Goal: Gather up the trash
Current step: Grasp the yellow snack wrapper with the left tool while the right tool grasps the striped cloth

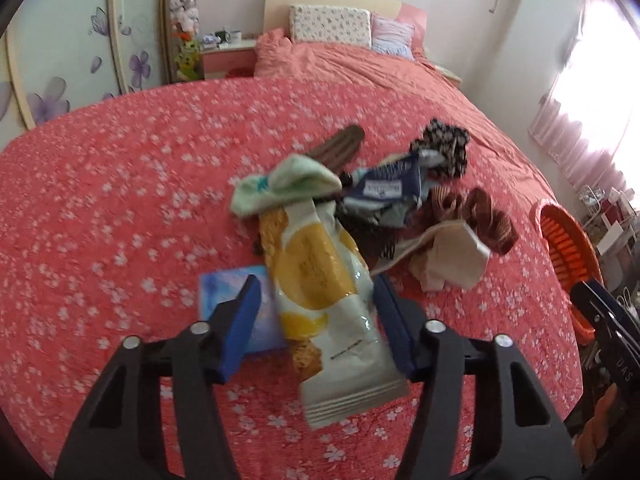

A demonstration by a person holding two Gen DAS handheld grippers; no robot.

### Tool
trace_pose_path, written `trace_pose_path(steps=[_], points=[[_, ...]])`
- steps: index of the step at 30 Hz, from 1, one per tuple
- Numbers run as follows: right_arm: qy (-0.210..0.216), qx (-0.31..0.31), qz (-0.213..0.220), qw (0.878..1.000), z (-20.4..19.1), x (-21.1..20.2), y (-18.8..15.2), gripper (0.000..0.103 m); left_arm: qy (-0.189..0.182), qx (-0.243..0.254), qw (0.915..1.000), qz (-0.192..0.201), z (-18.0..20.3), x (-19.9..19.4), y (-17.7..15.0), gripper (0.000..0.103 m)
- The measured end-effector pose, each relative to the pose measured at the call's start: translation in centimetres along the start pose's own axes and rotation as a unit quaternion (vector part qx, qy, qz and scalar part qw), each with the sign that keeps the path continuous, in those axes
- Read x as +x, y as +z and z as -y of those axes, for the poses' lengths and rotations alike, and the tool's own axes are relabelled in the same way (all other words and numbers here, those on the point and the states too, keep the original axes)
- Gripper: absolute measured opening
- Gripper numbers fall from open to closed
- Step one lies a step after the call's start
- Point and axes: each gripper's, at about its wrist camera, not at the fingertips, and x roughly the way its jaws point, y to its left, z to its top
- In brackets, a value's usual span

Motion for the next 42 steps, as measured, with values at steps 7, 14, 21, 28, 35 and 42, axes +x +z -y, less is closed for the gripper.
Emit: trace_pose_path(steps=[7,14,21,28,35,42], points=[[0.004,-0.008,-0.018,1.000,-1.3,1.5,-0.8,0.051,0.004,-0.007,0.9999,0.008,-0.1,0.4,-0.7,0.042],[0.022,0.002,-0.027,0.999,-1.9,2.5,-0.9,0.051,0.009,-0.008,0.9998,0.018,-1.5,-0.2,-1.0,0.040],[0.055,0.006,-0.007,0.998,-3.8,2.8,1.3,0.051,0.015,-0.005,0.9994,0.032,-2.8,-2.1,-1.2,0.040],[0.080,0.010,-0.008,0.997,-5.2,4.5,2.9,0.051,0.015,-0.007,0.9986,0.051,-3.6,-4.0,-1.1,0.040],[0.081,-0.016,-0.023,0.996,-6.8,5.9,2.7,0.043,0.015,-0.018,0.9978,0.062,-4.6,-5.5,-1.2,0.040],[0.088,-0.020,-0.021,0.996,-5.6,5.2,2.4,0.006,0.016,-0.023,0.9972,0.069,-5.0,-6.2,-0.8,0.040]])
